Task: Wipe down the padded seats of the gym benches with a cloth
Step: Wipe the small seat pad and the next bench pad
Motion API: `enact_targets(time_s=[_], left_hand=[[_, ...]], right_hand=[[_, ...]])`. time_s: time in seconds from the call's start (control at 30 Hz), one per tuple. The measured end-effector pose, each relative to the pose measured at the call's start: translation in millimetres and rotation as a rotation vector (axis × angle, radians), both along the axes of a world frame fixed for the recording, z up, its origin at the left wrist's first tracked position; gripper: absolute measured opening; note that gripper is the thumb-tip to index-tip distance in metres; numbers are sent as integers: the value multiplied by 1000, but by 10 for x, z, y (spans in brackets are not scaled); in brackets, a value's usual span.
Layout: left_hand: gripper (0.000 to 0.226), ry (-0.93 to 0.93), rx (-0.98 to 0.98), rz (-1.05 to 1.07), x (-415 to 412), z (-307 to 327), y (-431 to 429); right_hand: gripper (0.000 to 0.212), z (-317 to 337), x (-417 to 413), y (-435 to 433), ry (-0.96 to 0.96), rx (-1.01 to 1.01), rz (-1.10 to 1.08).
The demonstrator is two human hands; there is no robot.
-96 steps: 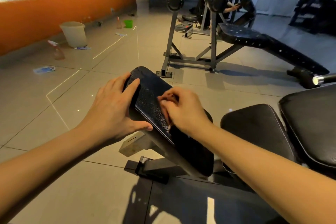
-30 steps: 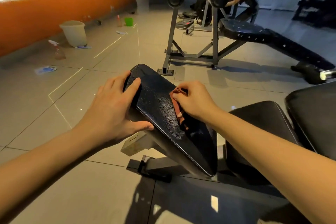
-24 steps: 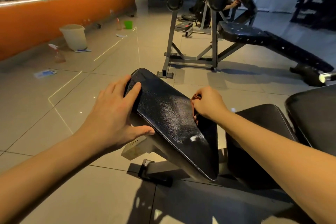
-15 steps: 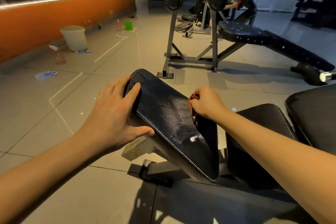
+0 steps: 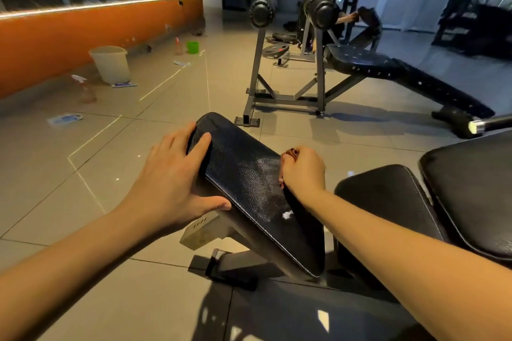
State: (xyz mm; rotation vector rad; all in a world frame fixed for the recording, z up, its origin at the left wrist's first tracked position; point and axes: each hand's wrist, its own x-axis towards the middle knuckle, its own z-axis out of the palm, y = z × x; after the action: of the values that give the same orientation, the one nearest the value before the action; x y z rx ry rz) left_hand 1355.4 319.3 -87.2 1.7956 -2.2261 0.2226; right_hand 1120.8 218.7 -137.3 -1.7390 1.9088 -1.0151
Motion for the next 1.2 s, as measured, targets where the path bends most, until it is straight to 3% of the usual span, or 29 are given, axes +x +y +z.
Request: enact_targets(time_s=[0.1,0.23,0.3,0.4,0.5,0.6,0.67,0.73,0.8,0.9,0.97,1.07,1.13,1.2], left_hand=[[129,-2,-5,0,-1,1,5],[125,-3,14,6,22,13,9],[122,-12,-1,-1,41,-1,0],[124,-1,-6,-4,28,3,6],[126,5,16,2,3,42,11],[126,6,7,0,8,35,30],[124,-2,3,-10,26,27,10],[124,-11,12,-17,38,24,-2],[122,-18,-11,-25,53,14,-6],[123,0,-18,-31,33,8,-10],[125,3,-16,-19,12,26,-9],[125,-20,-25,-28,2,40,2],[125,-22,-2,-14,1,60,23],[123,-26,14,-5,4,75,26]], right_hand=[[15,292,415,334,-69,-132,285],[16,212,196,664,145,-239,476],[11,5,-182,524,308,-156,394],[11,-157,-588,247,419,92,72],[16,-20,-287,80,236,56,51],[18,293,341,135,-52,-85,293],[15,375,404,197,-9,-132,364],[15,306,95,173,173,-24,306],[14,195,-333,133,383,231,214],[15,142,-574,223,412,467,110],[18,208,-324,275,255,358,126],[14,410,316,285,-23,29,277],[16,506,583,268,-1,-167,366],[17,440,496,172,56,-210,340]])
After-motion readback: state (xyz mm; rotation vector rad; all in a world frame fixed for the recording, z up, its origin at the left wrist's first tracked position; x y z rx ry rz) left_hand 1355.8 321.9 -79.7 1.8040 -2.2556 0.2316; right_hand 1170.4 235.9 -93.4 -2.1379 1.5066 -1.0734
